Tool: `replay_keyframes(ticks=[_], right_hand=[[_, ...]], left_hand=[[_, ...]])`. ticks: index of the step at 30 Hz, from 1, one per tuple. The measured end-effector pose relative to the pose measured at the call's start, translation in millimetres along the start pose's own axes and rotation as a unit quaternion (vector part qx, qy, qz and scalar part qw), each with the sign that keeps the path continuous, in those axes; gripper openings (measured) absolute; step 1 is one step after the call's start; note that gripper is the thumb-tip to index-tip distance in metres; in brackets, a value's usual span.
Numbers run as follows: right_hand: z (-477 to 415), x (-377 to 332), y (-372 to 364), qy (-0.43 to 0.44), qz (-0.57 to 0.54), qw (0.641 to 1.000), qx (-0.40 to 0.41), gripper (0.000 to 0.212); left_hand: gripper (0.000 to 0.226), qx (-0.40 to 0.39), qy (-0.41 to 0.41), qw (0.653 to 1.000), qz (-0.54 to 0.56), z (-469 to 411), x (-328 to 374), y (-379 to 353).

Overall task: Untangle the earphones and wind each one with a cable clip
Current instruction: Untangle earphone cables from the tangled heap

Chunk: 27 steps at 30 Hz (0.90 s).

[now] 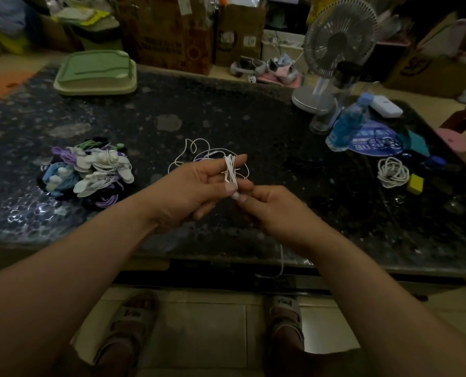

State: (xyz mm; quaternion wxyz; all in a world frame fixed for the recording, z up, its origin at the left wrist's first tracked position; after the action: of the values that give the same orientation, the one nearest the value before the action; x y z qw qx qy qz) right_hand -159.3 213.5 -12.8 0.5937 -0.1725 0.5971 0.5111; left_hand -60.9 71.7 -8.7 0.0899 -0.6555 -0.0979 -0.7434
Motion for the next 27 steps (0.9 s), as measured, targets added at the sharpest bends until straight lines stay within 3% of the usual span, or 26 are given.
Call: replay_keyframes(ticks=[4,10,12,14,18,21,24,27], right_hand=[[6,-8,3,0.016,0.165,0.986,-0.006,0.026],[5,-17,20,0.083,0.189,0.977,0.056,0.012],[6,-18,25,0.085,0.187,0.978,0.049,0.011],[7,-19,29,0.093,0.164,0.981,0.041,0.009],[5,-18,37,0.085,0.011,0.996,0.023,0.003],[2,-11,35,0.036,-0.104,0.994,0.008,0.005],[-3,0,24,-0.019,-0.176,0.984,0.004,0.011],[-6,8,8,-0.016,-0.153,0.988,-0.003,0.022]], left_hand=[[0.056,0.006,0.009,0.996,-0.092,4,-5,2],[0.036,-0.068,-0.031,0.943,-0.324,9,-11,-8],[0.031,-0.102,-0.011,0.935,-0.339,10,-14,-12],[0.031,-0.121,0.008,0.942,-0.313,10,-13,-15],[0.031,-0.176,0.022,0.947,-0.269,14,-13,-23],[0.044,-0.225,0.035,0.961,-0.159,18,-7,-29],[0.054,-0.210,0.020,0.977,-0.023,16,4,-26],[0.056,-0.149,0.004,0.988,0.038,10,7,-15]])
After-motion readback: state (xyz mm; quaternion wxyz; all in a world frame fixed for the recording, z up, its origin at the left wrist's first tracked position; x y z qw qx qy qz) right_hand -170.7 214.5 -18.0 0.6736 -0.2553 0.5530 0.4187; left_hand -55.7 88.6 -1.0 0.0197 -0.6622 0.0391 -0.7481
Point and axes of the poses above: each hand's wrist, its own z-axis away from the middle knuckle, its own y-axis out of the back of the hand, x = y × z, the point moved 4 cm from there along -z, towards the middle knuckle, and after that the axes turned 2 degrees about x, right-handed, at the moved point
